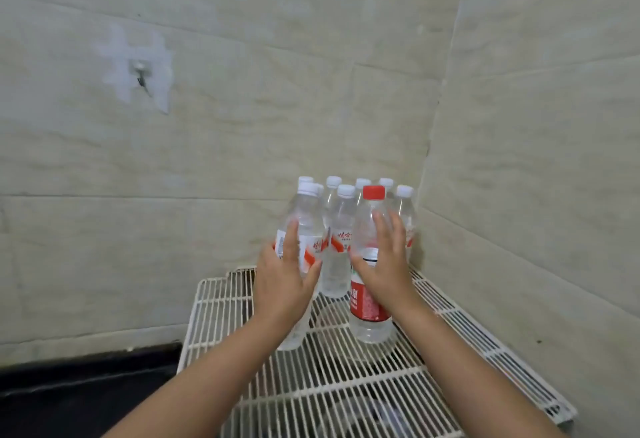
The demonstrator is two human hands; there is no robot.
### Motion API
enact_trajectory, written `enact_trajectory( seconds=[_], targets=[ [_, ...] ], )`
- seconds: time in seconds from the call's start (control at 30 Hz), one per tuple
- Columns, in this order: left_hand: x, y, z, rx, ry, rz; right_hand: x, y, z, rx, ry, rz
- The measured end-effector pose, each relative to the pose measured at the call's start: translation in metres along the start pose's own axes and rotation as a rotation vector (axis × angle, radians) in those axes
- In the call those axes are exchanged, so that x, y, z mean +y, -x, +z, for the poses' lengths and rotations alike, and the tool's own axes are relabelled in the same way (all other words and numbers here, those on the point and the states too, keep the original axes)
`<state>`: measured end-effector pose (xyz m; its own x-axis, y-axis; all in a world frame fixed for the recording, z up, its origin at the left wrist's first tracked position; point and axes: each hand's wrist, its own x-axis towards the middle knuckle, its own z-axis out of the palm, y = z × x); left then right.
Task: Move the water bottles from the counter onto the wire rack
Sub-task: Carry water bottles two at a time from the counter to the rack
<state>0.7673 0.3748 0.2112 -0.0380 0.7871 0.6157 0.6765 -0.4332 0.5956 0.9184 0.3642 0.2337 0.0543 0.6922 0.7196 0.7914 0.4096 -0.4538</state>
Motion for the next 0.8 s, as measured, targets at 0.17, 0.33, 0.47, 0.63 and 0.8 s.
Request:
enact_trajectory(
  seconds=[0.17,0.33,0.47,0.63,0.8],
  targets=[
    [0.014,-0.016,0.046,0.165,0.009,-0.097,0.052,-0.027,0.023,-0.021,-0.136,-0.103],
    [0.013,-0.016,0.074,0.298,-0.051,-0.075,0.079,-0.033,0.055,0.083,-0.089,-0.292],
    [0.007,-0.014,0.085,0.274,-0.105,-0.066,0.086,-0.032,0.056,-0.002,-0.189,-0.259],
    [0.013,-0.002,0.072,0.156,-0.124,-0.107,0.077,-0.03,0.032,-0.122,-0.15,-0.126],
    [0.028,-0.034,0.029,0.167,-0.15,-0.089,0.047,-0.063,-0.006,-0.071,0.063,0.091]
  ],
)
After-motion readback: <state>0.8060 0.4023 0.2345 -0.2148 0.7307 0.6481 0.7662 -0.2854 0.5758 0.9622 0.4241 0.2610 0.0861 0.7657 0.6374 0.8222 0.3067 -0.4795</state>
